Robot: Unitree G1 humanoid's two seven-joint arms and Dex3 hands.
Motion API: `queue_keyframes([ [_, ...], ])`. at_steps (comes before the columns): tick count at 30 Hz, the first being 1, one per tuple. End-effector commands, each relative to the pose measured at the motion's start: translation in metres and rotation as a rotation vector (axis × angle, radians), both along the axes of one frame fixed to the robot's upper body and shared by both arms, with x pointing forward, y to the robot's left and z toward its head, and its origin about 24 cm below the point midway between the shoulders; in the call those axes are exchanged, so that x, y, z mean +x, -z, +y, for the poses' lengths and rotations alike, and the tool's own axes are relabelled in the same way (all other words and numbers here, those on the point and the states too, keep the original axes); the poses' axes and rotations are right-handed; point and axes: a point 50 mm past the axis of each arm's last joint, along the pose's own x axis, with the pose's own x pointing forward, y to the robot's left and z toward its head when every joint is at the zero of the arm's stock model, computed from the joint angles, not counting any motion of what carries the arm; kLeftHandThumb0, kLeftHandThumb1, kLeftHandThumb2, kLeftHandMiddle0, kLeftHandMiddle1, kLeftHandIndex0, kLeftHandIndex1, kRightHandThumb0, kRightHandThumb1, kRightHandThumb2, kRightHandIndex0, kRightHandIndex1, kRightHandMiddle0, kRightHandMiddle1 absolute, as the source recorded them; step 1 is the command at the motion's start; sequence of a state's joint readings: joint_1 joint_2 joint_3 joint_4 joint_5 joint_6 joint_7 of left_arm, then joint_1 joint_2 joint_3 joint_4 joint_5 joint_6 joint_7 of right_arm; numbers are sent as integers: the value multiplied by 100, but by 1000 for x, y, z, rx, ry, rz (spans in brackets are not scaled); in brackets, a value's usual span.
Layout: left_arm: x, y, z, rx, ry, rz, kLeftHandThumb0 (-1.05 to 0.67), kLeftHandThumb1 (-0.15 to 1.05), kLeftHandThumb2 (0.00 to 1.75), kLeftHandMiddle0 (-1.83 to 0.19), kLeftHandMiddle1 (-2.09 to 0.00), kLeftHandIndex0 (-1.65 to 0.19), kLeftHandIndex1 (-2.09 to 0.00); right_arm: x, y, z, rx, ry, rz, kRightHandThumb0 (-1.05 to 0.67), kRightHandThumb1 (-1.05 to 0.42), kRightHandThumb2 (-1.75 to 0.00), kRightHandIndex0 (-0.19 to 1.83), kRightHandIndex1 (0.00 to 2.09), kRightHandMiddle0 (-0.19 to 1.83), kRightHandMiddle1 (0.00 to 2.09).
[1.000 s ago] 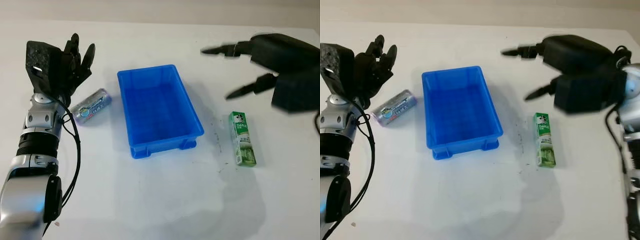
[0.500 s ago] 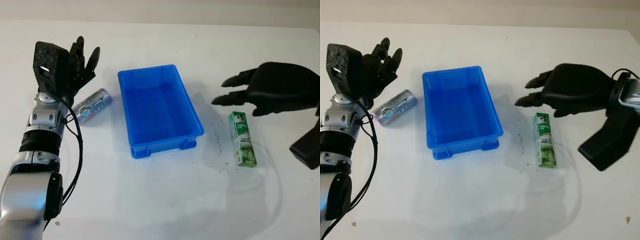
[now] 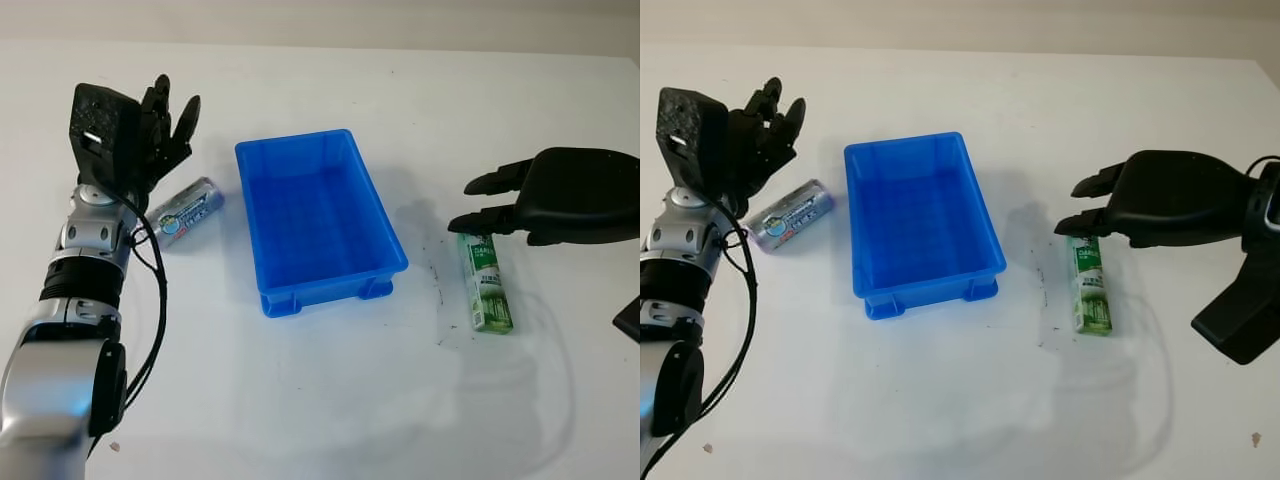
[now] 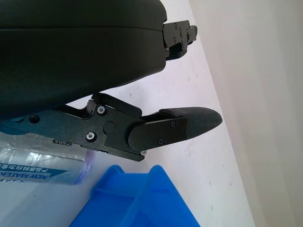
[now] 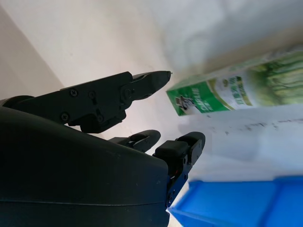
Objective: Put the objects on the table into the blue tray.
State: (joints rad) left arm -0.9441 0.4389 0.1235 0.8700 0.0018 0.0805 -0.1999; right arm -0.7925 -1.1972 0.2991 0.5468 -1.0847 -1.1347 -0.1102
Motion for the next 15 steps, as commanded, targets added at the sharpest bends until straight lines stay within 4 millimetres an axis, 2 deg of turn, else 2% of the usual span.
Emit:
queue_keyframes([
  [1, 2, -10, -1, 9, 1, -26, -65, 105, 56, 17, -5, 16, -5, -5, 1, -3, -8, -12, 11, -11, -97, -6, 51, 7, 48, 6],
  [11, 5, -9, -2, 0, 14, -14, -66, 105, 54, 19, -3, 19, -4, -13, 12, -2, 46, -48, 39, 1, -103, -7, 47, 5, 41, 4],
  [15, 5, -9, -2, 2, 7, -16, -66, 105, 54, 18, -4, 18, -4, -16, 14, 0, 44, -39, 57, 0, -103, -6, 43, 3, 40, 4],
])
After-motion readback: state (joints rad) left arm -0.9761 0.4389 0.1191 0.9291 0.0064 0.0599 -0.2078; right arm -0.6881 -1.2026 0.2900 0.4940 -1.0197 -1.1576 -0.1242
